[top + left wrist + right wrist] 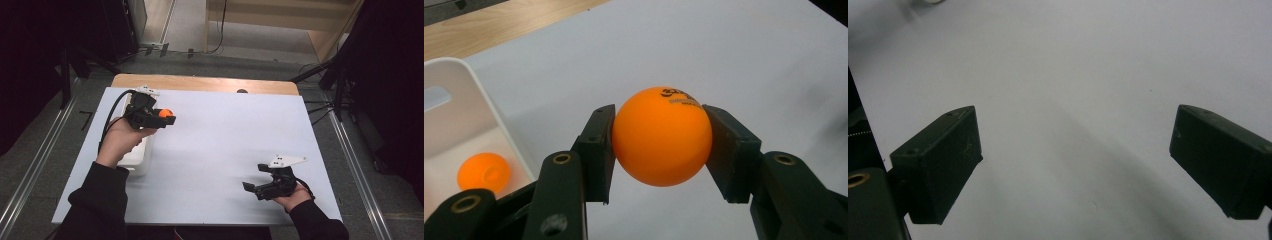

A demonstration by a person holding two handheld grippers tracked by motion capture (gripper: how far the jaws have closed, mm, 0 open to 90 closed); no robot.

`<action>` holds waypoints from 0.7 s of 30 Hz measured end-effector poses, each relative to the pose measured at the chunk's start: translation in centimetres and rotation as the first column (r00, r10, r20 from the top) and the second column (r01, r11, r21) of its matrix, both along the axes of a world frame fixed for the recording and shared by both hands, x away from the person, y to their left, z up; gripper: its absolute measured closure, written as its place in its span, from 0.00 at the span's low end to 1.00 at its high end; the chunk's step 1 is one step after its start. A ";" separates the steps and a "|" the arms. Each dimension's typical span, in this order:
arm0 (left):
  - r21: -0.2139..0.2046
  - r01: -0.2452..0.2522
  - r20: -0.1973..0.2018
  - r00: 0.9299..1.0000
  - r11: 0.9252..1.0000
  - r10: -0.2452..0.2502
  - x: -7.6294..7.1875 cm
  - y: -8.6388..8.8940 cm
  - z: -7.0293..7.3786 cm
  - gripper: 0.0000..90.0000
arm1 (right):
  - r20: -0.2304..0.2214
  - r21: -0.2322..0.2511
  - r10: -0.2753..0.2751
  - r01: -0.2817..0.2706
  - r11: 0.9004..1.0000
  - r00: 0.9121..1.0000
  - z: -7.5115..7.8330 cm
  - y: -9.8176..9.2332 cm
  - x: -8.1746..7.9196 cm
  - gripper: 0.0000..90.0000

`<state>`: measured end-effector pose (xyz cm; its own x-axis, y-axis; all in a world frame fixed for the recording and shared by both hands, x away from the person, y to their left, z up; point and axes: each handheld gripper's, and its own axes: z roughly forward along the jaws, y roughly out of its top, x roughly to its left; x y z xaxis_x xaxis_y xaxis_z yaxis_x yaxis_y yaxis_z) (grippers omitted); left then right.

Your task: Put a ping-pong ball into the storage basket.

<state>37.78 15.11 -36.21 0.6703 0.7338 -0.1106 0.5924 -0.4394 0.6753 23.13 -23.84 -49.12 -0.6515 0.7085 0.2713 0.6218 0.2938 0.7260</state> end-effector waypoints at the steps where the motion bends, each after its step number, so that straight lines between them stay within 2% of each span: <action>1: 0.003 -0.002 0.001 1.000 1.000 0.002 0.1 0.1 0.0 0.56 | 0.000 0.000 0.000 0.000 1.000 1.000 0.0 0.0 0.0 0.06; 13: 0.005 -0.051 0.004 0.999 0.999 0.051 0.5 1.5 0.1 0.56 | 0.001 -0.003 0.000 0.000 1.000 1.000 0.0 0.0 0.0 0.06; 21: 0.013 -0.098 0.009 0.995 0.995 0.098 1.1 2.7 -0.1 0.56 | 0.000 0.000 0.005 -0.005 1.000 1.000 -0.1 -0.1 0.2 0.06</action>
